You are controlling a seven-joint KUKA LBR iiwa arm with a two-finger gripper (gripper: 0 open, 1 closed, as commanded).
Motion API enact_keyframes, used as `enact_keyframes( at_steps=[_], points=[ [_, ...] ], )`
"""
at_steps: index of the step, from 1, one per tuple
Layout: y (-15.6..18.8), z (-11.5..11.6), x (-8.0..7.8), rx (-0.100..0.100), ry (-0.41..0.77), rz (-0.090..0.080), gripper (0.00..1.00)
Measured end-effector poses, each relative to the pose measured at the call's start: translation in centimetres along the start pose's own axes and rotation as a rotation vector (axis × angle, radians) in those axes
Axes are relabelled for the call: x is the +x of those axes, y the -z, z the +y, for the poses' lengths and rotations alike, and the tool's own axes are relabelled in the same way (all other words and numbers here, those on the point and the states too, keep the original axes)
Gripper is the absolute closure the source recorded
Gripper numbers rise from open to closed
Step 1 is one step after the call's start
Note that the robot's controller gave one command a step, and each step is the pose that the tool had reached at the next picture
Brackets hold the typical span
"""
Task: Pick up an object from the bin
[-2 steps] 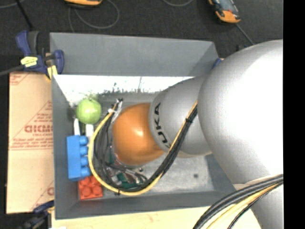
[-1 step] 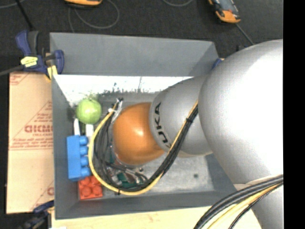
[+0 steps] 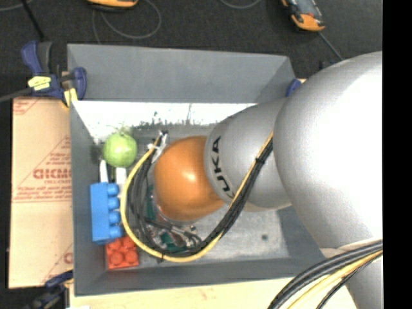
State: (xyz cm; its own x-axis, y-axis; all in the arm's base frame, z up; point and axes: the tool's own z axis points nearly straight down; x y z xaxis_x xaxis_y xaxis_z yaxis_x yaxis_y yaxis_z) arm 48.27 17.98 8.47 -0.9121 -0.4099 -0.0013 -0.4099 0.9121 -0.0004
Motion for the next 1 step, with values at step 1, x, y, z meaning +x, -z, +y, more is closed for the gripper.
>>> enact_keyframes(
  at_steps=[1],
  points=[
    [1.26,-0.02,0.14,0.0,0.0,0.004,1.0]
  ],
)
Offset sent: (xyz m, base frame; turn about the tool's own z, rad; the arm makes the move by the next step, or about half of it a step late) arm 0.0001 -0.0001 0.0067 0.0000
